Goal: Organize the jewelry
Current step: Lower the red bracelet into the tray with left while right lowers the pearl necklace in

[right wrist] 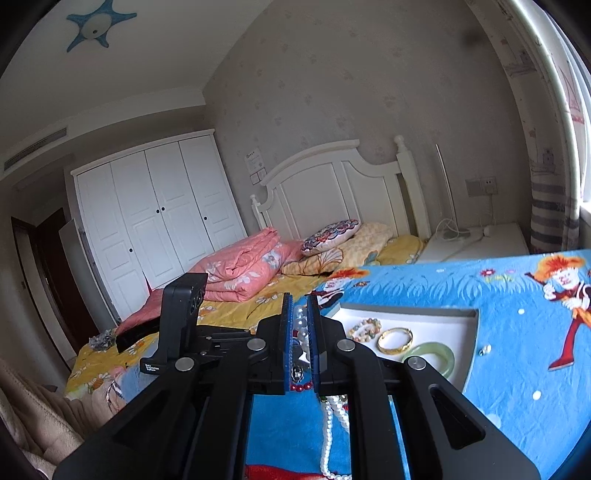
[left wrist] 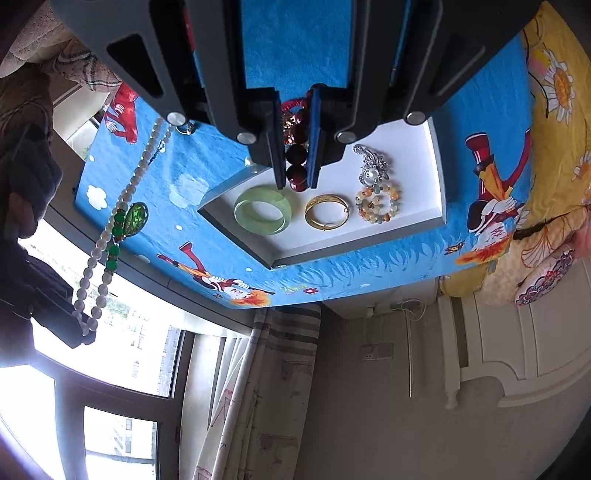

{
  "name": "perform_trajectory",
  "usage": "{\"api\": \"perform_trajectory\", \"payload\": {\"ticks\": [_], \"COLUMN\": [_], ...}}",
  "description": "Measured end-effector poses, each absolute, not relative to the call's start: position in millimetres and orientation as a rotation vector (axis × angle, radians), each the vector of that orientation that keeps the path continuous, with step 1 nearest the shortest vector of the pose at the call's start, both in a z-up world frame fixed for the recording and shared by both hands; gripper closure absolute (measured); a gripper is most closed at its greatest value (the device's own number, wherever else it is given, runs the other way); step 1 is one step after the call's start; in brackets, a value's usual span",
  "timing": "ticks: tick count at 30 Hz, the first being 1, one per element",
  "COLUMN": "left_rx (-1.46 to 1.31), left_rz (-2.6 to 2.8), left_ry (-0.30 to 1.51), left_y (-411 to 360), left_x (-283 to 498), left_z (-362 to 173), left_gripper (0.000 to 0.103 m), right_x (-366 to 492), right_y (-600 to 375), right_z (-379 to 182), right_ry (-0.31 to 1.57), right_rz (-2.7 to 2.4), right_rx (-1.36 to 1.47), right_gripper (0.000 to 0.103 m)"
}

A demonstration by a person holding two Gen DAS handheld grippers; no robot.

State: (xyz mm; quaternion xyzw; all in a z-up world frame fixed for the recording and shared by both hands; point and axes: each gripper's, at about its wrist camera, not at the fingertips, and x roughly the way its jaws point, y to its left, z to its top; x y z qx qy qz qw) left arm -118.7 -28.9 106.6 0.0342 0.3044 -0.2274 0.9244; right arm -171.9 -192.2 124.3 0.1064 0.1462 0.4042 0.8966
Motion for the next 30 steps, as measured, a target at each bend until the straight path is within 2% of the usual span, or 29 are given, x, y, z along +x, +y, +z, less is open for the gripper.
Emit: {"api": "perform_trajectory", "payload": {"ticks": [8, 18, 30], "left_rx": [0.082, 0.053, -0.002], "left_rz": [-0.469, -0.435, -0.349], "left_ry": [0.613, 0.626, 0.649], "left_y": [-32, -20, 5], "left_x": [-112, -77, -42], "left_z": [115, 123, 113], "left_gripper": [0.092, 0.092, 0.092], "right_x": [-169, -125, -81], "right_y": [-184, -156, -117], "right_z": [148, 169, 164], "right_ry": [0.254, 0.27, 0.322], "right_rz": [0.835, 0.795, 0.773], "right_rx": [0.19, 0.133, 0.109], "right_gripper": [0.093, 0.093, 0.093]}}
